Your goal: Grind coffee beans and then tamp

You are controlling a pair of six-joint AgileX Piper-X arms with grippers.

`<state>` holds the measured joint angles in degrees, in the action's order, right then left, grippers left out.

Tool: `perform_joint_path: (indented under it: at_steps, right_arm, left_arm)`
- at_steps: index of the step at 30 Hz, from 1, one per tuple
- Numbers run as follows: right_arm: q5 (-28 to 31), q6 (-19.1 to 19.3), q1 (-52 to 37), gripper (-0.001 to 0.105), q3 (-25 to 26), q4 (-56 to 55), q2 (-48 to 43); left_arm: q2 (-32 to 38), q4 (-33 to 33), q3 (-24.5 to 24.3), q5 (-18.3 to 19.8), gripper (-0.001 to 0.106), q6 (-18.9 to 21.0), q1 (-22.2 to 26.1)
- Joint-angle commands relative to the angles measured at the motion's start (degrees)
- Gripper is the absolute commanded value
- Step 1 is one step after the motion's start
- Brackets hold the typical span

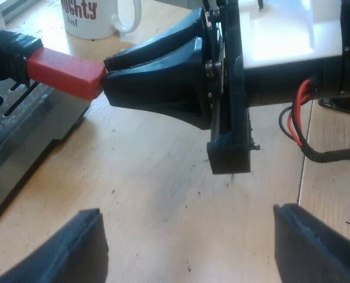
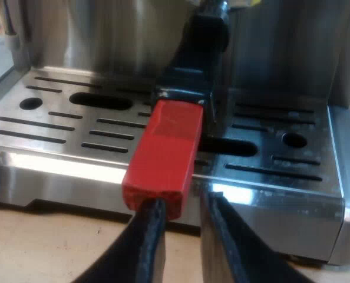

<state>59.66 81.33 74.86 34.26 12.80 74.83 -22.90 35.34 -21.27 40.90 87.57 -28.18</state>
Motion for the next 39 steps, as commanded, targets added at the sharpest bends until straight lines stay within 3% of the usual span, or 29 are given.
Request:
perform_joint_path:
  at_steps: [1,10,23,29,32,34,35,36,39]
  right_arm:
    - [4.72,0.88,-2.04,0.02,0.22,2.49,0.02]
    - [0.78,0.77,-1.03,0.02,0.22,0.99,0.02]
    - [3.53,-0.41,9.41,0.02,0.22,-7.99,0.02]
    - [5.91,-0.41,12.68,0.021,0.61,-8.4,-1.08]
    - [6.64,-0.41,12.84,0.032,1.22,-8.56,-2.74]
    - [7.32,-0.41,12.73,0.049,1.91,-8.89,-4.09]
    - [7.35,-0.26,12.73,0.051,2.06,-8.91,-4.34]
    - [7.38,-0.02,12.73,0.059,2.66,-9.36,-5.11]
    - [7.38,-0.03,12.62,0.06,4.67,-12.8,-6.11]
  left_arm:
    - [-0.06,-0.78,-0.17,0.58,0.063,-0.04,-0.31]
    - [-0.06,-0.66,-0.17,0.58,0.063,-0.04,-0.31]
    - [-0.06,-2.06,-0.17,-0.45,0.063,-0.04,-0.31]
    - [-0.06,-3.04,-0.17,-4.76,0.063,-0.04,-0.31]
    - [-0.06,-3.15,-0.17,-5.43,0.063,-0.04,-0.31]
    - [-0.06,-3.43,-0.17,-5.55,0.063,-0.04,-0.31]
    - [-0.06,-3.55,-0.17,-5.55,0.063,-0.04,-0.31]
    - [-0.06,-3.57,-0.17,-5.72,0.063,-0.04,-0.31]
    - [-0.06,-3.56,-0.17,-6.33,0.063,-0.04,-0.31]
